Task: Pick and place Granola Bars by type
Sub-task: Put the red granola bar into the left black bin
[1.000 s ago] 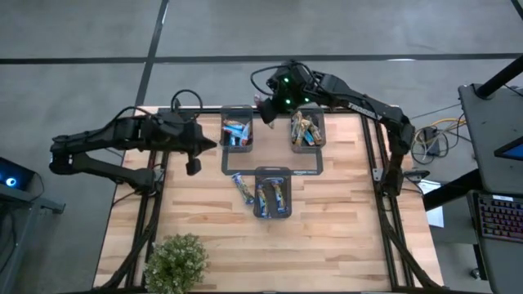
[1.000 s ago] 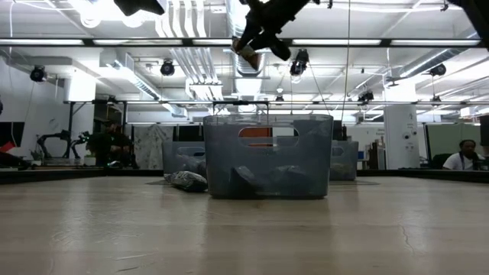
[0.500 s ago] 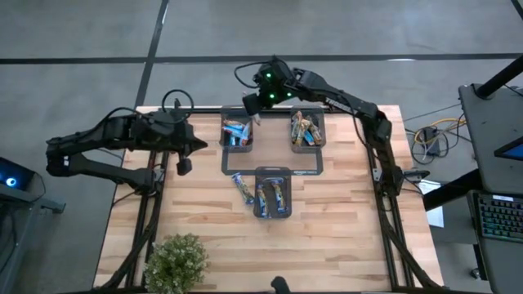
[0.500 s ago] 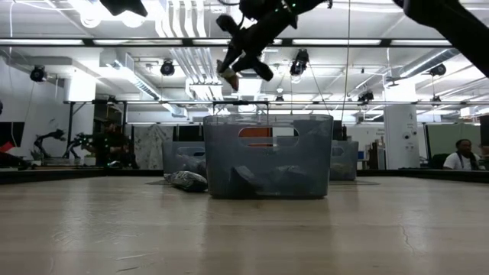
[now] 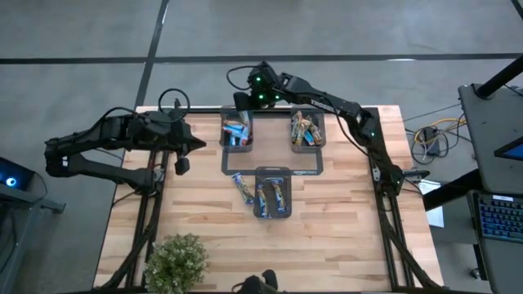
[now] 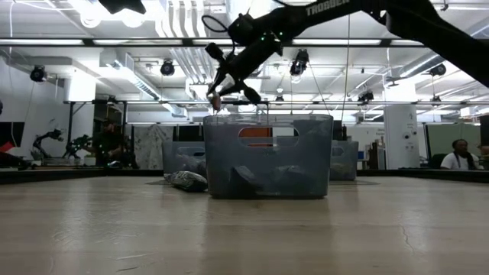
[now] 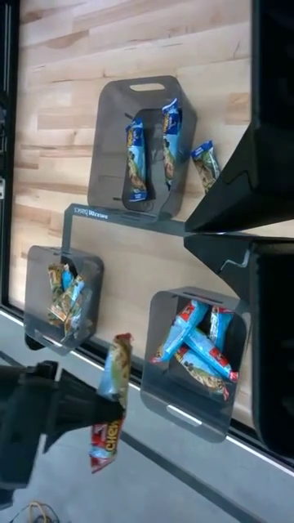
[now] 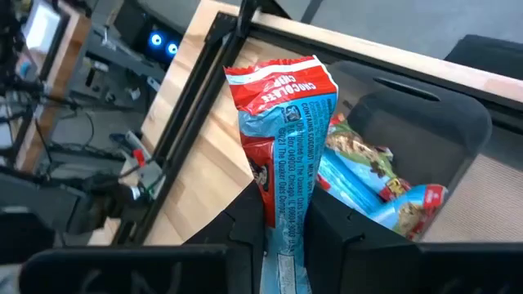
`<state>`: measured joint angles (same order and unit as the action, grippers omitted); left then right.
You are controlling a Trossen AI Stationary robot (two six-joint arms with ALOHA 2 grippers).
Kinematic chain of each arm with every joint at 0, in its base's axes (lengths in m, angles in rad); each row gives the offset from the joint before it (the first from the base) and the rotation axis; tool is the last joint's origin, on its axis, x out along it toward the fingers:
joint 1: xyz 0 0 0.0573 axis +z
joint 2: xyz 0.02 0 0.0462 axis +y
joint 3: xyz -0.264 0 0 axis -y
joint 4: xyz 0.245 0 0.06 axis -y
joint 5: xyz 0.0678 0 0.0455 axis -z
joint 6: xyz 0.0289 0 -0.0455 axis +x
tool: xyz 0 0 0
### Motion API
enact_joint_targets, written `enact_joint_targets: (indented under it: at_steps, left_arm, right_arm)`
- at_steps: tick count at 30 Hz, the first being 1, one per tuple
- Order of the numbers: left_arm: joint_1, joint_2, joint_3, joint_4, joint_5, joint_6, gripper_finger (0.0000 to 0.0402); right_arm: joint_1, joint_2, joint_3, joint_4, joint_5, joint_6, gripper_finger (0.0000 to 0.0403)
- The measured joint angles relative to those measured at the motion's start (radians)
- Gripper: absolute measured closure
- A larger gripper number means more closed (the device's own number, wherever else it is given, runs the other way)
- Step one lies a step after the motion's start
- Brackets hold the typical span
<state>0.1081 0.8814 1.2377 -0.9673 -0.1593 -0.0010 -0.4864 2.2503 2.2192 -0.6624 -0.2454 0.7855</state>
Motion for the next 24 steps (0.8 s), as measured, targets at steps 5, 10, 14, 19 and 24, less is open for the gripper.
enact_joint_targets:
  at_steps: [5,10,14,19,24]
  left_arm:
    - [0.000,0.000,0.000,0.000,0.000,0.000,0.0402]
    - [0.000,0.000,0.000,0.000,0.000,0.000,0.0402]
    - [0.000,0.000,0.000,0.000,0.000,0.000,0.0402]
    - [0.002,0.000,0.000,0.000,0.000,0.000,0.0402]
    - [0.002,0.000,0.000,0.001,0.000,0.000,0.0402]
  right_arm:
    - [-0.006,0.051,0.000,0.011,0.000,0.067,0.0349]
    - [-0.006,0.089,-0.001,0.017,0.000,0.110,0.0349]
    - [-0.005,0.109,-0.001,0.026,0.001,0.147,0.0349]
    - [-0.005,0.124,-0.001,0.025,0.001,0.179,0.0349]
    - [-0.005,0.141,-0.002,0.024,0.001,0.224,0.0349]
